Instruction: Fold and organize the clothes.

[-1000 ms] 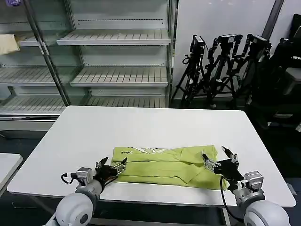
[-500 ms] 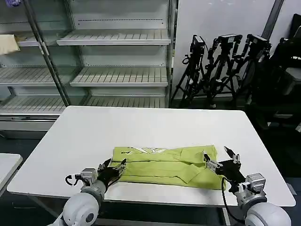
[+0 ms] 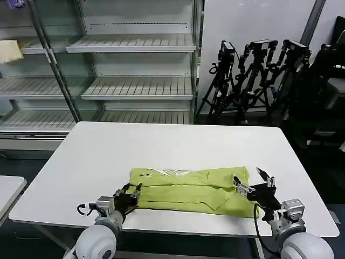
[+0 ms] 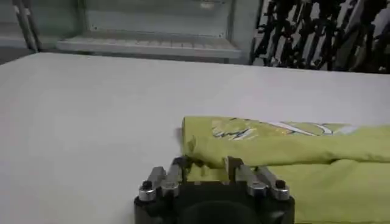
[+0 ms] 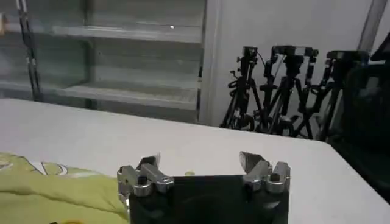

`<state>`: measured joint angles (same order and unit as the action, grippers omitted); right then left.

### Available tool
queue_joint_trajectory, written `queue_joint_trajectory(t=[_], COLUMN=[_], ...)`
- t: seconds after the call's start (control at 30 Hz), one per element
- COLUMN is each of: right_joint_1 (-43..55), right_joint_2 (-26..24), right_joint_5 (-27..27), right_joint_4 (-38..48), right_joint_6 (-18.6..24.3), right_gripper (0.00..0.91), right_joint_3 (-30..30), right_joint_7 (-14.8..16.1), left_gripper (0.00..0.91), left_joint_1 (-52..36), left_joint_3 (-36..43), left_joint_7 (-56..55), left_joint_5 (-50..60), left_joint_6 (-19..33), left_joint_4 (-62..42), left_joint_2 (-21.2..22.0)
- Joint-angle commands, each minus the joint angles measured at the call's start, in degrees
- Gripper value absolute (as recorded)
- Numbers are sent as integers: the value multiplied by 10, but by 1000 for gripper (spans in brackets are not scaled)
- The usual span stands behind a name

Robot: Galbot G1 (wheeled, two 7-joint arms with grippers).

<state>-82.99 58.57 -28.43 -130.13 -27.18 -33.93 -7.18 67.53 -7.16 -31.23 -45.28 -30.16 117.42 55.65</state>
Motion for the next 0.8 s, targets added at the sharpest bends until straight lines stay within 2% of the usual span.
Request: queue_joint_trajectory(t=[0.03, 0.4, 0.6, 0.8], right_joint_1=[-2, 3, 9, 2], right_joint_2=[1, 1, 8, 8], right_joint_5=[2, 1, 0, -2], right_joint_4=[1, 4, 1, -3], right_joint_6=[0, 0, -1, 1], right_gripper=[907, 907, 907, 907], right_joint_3=[-1, 1, 7, -1], right_joint_7=[-1, -4, -3, -1], left_gripper=[20, 0, 0, 0], left_joint_1=[-2, -10, 10, 72], left_joint_3=[14, -14, -91, -232], left_joint_7=[-3, 22, 49, 88], left_joint_5=[18, 36, 61, 84], left_joint_6=[-11, -17, -22, -23], left_joint_4=[-4, 3, 23, -1], left_joint_2=[2, -13, -53, -96])
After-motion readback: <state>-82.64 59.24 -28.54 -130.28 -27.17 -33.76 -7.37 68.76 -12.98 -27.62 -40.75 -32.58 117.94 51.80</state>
